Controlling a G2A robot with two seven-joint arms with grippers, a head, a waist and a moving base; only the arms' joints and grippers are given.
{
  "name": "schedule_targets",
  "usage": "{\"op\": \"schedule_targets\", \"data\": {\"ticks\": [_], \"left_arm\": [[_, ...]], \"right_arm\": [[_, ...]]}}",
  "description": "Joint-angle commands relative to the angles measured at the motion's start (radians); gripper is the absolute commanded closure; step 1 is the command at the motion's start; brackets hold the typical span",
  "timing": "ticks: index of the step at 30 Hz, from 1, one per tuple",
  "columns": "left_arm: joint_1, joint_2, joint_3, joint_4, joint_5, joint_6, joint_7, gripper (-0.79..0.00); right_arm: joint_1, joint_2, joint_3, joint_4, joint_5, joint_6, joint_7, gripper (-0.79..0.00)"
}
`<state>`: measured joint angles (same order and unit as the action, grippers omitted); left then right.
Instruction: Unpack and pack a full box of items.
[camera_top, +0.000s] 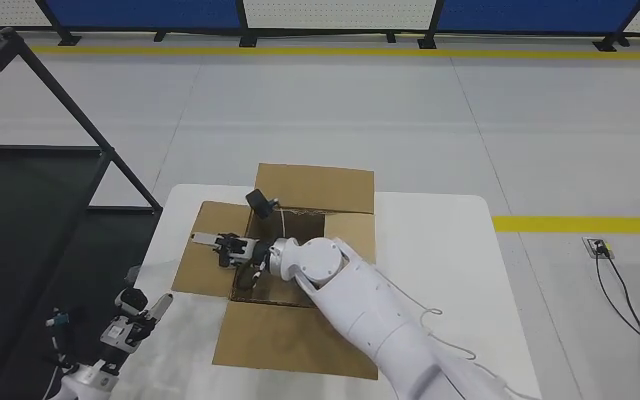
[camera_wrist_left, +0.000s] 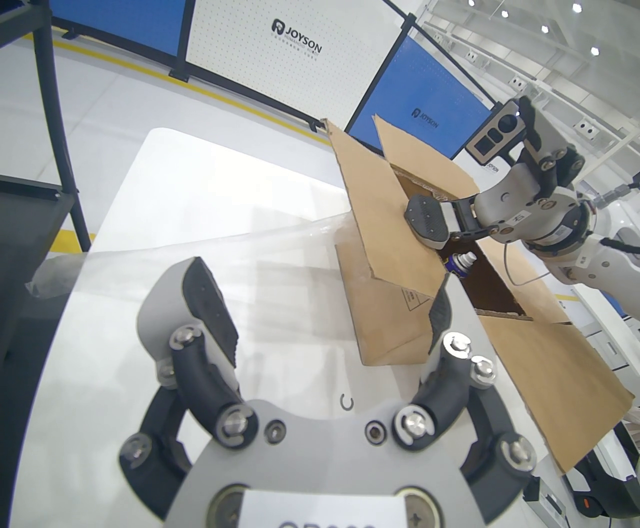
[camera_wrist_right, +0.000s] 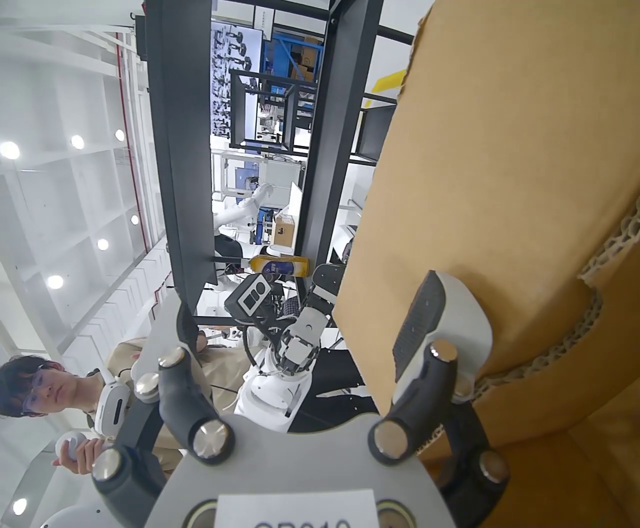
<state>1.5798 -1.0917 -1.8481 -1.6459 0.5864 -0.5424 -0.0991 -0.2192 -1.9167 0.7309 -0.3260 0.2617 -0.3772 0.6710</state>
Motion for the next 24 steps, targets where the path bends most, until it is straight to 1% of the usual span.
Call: {"op": "schedule_targets", "data": {"ticks": [1, 13, 20, 24], "left_arm": [[0.0, 0.0, 0.001, 0.0, 0.0, 0.0, 0.0, -0.785], [-0.001, 0.001, -0.002, -0.002, 0.002, -0.005, -0.008, -0.785], [0.003, 0.0, -0.005, -0.007, 0.002, -0.003, -0.009, -0.785], [0.01, 0.0, -0.009, -0.017, 0.005, -0.002, -0.007, -0.785]], "right_arm": [[0.002, -0.004, 0.0, 0.007, -0.004, 0.003, 0.0, -0.785], [0.01, -0.022, 0.01, 0.037, -0.031, 0.001, 0.007, -0.785], [0.014, -0.025, 0.023, 0.043, -0.039, -0.01, 0.013, -0.785], [0.018, -0.023, 0.034, 0.039, -0.046, -0.034, 0.015, -0.785]]}}
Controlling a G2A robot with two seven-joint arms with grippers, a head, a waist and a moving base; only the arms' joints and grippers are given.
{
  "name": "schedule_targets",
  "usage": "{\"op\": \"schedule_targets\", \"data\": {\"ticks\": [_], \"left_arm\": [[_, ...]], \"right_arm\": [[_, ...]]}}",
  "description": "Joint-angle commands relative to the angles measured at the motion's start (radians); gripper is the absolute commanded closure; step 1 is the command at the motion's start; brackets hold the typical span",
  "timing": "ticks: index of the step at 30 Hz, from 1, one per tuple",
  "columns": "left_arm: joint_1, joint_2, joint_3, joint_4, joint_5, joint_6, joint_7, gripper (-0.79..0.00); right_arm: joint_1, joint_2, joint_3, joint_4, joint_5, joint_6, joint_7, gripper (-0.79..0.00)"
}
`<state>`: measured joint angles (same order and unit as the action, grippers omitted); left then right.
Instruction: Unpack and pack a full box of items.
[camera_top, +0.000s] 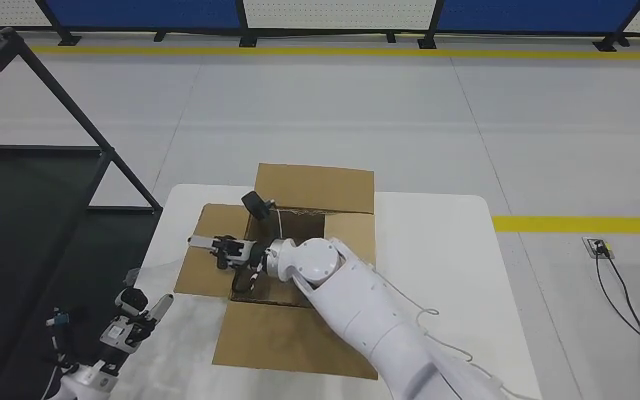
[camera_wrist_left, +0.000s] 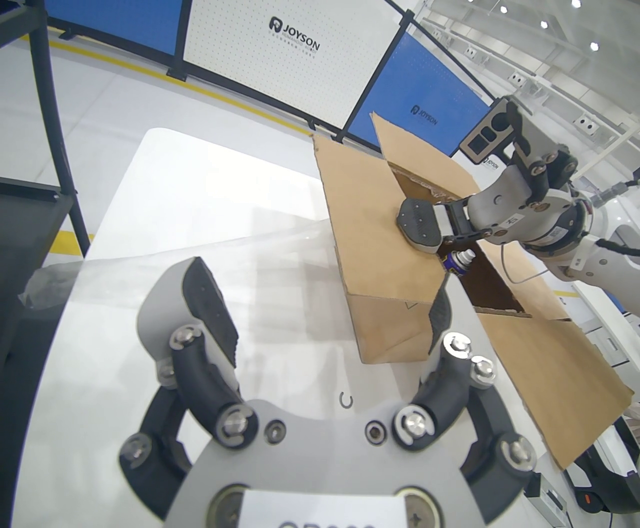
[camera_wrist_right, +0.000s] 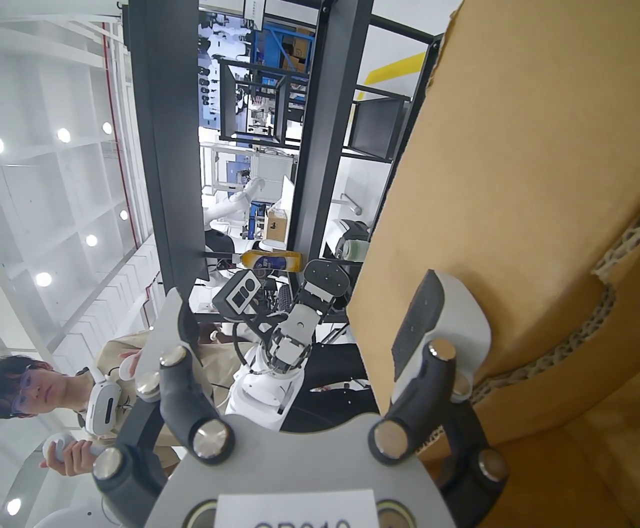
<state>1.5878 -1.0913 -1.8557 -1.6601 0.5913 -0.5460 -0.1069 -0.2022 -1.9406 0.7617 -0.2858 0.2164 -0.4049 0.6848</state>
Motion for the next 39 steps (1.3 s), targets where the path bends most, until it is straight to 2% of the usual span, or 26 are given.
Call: {"op": "schedule_targets", "data": {"ticks": [1, 11, 16, 21, 26, 32, 35, 39], "left_arm": [[0.005, 0.0, -0.004, -0.008, 0.004, 0.003, 0.0, -0.785], [0.071, -0.001, -0.061, -0.132, 0.037, 0.014, 0.037, -0.785], [0.103, -0.001, -0.113, -0.222, 0.036, 0.016, 0.05, -0.785], [0.112, 0.002, -0.155, -0.297, 0.028, 0.008, 0.029, -0.785], [0.08, 0.008, -0.167, -0.345, 0.003, -0.005, -0.033, -0.785], [-0.02, 0.022, -0.132, -0.36, -0.091, -0.016, -0.171, -0.785], [-0.078, 0.029, -0.087, -0.382, -0.084, -0.005, -0.245, -0.785], [-0.169, 0.037, 0.007, -0.399, -0.109, 0.013, -0.349, -0.785]], "right_arm": [[0.003, 0.003, 0.007, -0.003, -0.001, -0.017, 0.002, -0.785], [0.011, 0.055, 0.074, -0.033, 0.006, -0.151, 0.084, -0.785], [-0.012, 0.103, 0.128, -0.083, 0.011, -0.232, 0.139, -0.785], [-0.077, 0.166, 0.196, -0.193, -0.006, -0.29, 0.176, -0.785], [-0.207, 0.243, 0.304, -0.421, -0.007, -0.266, 0.269, -0.785], [-0.484, 0.336, 0.496, -0.851, -0.04, -0.17, 0.347, -0.785], [-0.626, 0.366, 0.579, -1.047, -0.046, -0.125, 0.36, -0.785], [-0.772, 0.39, 0.664, -1.21, -0.036, -0.112, 0.333, -0.785]]}}
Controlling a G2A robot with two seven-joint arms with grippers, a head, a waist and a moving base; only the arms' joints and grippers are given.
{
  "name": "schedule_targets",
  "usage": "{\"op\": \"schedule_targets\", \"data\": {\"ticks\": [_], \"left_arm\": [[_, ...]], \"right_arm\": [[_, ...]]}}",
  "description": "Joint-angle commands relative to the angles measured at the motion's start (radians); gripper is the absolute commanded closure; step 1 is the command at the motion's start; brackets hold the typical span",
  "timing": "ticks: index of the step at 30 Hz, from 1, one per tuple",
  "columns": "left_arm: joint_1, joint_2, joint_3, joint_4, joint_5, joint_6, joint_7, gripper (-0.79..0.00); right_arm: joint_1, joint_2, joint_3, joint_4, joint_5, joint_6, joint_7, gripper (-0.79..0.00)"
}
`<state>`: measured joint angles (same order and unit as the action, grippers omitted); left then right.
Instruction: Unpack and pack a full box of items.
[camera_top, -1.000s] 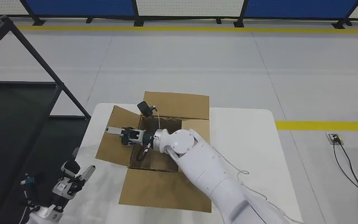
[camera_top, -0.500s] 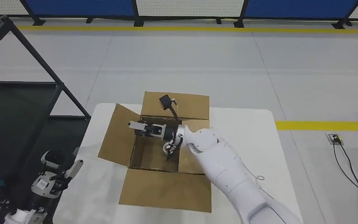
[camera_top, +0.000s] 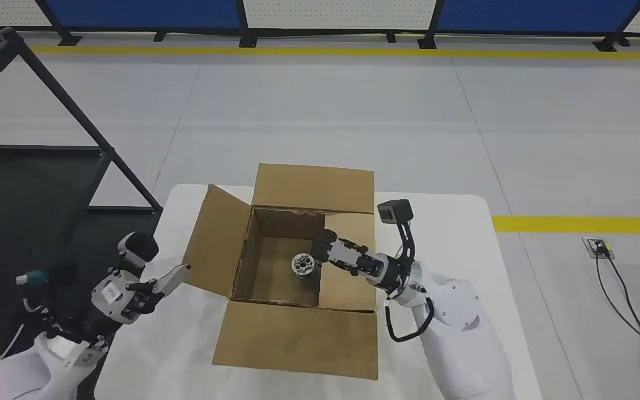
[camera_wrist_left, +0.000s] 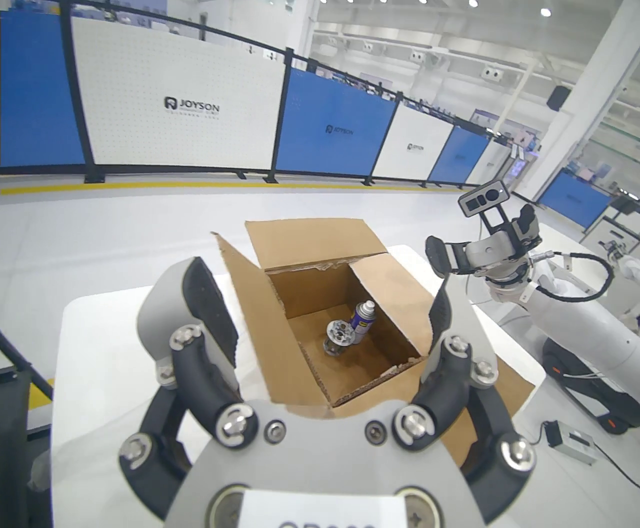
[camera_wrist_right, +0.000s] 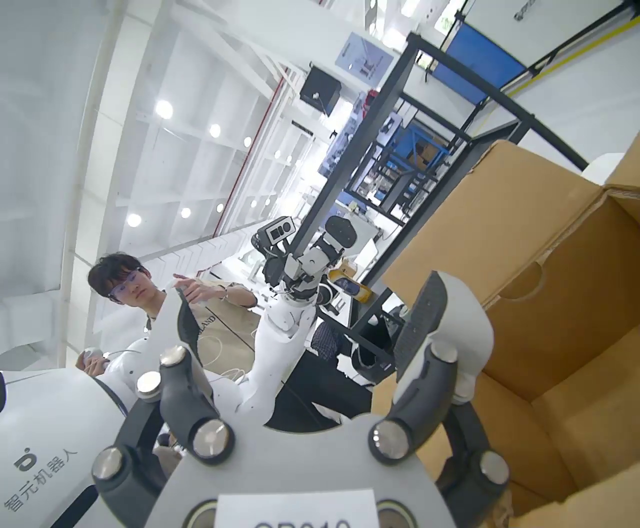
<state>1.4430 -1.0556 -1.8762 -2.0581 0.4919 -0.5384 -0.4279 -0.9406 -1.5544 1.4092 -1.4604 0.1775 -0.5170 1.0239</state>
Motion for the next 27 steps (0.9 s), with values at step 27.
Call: {"op": "schedule_targets", "data": {"ticks": [27], "left_arm": [[-0.284, 0.011, 0.22, 0.124, -0.434, 0.316, -0.367, -0.785]], "right_arm": [[-0.125, 0.029, 0.03, -0.156, 0.073, -0.05, 0.015, -0.785]]}}
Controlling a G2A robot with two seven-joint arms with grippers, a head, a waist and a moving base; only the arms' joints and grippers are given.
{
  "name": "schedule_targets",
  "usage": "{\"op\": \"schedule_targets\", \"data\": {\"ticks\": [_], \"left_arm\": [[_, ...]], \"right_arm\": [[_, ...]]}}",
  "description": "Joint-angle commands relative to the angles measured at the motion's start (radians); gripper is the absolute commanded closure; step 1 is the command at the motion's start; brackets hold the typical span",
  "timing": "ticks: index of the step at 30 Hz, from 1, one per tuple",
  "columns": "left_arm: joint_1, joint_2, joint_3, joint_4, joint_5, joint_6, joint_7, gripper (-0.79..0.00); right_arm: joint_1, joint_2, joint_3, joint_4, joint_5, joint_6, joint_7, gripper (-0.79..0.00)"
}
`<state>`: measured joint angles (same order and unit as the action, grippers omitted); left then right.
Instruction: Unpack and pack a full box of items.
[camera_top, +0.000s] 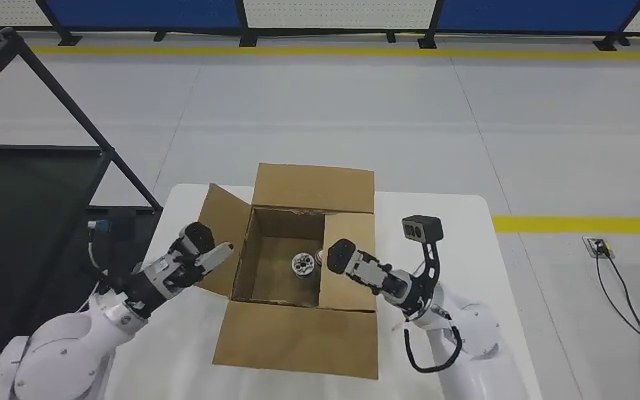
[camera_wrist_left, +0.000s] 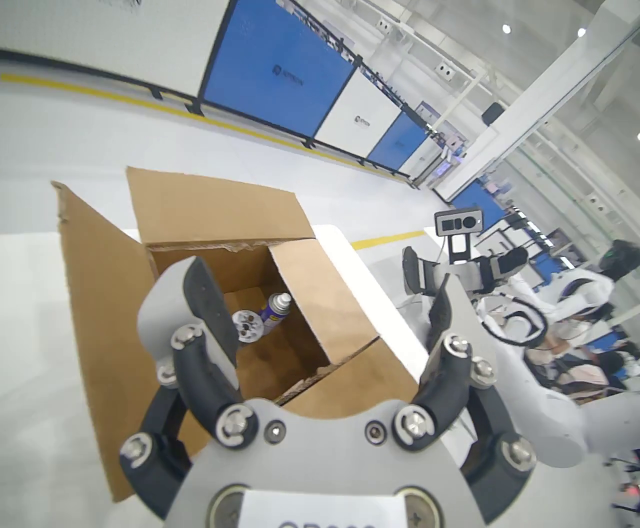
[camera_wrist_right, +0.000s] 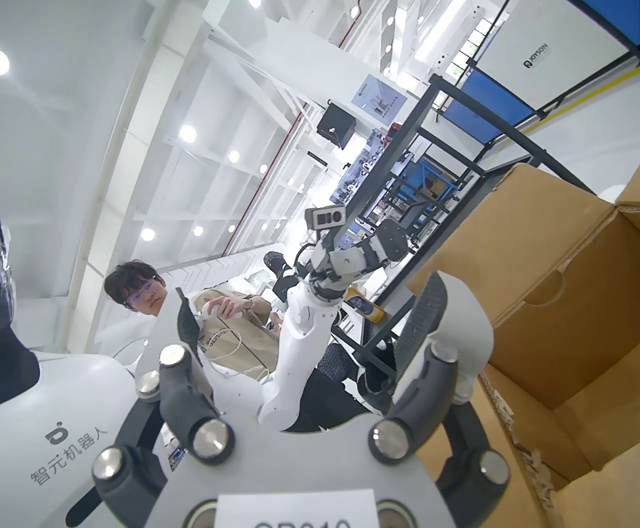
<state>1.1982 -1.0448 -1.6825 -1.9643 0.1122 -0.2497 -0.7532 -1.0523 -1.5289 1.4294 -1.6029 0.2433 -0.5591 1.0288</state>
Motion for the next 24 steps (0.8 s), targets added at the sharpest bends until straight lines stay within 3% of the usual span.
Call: {"op": "schedule_targets", "data": {"ticks": [1, 6, 12, 17, 24], "left_arm": [[-0.081, 0.0, 0.047, 0.059, -0.097, 0.049, -0.08, -0.785], [-0.267, 0.0, 0.177, 0.204, -0.145, 0.145, -0.248, -0.785], [-0.424, -0.014, 0.34, 0.358, -0.134, 0.184, -0.316, -0.785], [-0.503, -0.038, 0.48, 0.464, -0.147, 0.198, -0.298, -0.785], [-0.548, -0.07, 0.612, 0.579, -0.152, 0.173, -0.237, -0.785]], "right_arm": [[-0.031, 0.008, 0.023, -0.03, 0.017, -0.018, 0.022, -0.785], [-0.133, 0.03, 0.081, -0.113, 0.119, -0.065, 0.079, -0.785], [-0.223, 0.053, 0.133, -0.18, 0.182, -0.099, 0.133, -0.785], [-0.259, 0.068, 0.144, -0.225, 0.18, -0.109, 0.123, -0.785], [-0.249, 0.087, 0.12, -0.233, 0.176, -0.113, 0.119, -0.785]]}}
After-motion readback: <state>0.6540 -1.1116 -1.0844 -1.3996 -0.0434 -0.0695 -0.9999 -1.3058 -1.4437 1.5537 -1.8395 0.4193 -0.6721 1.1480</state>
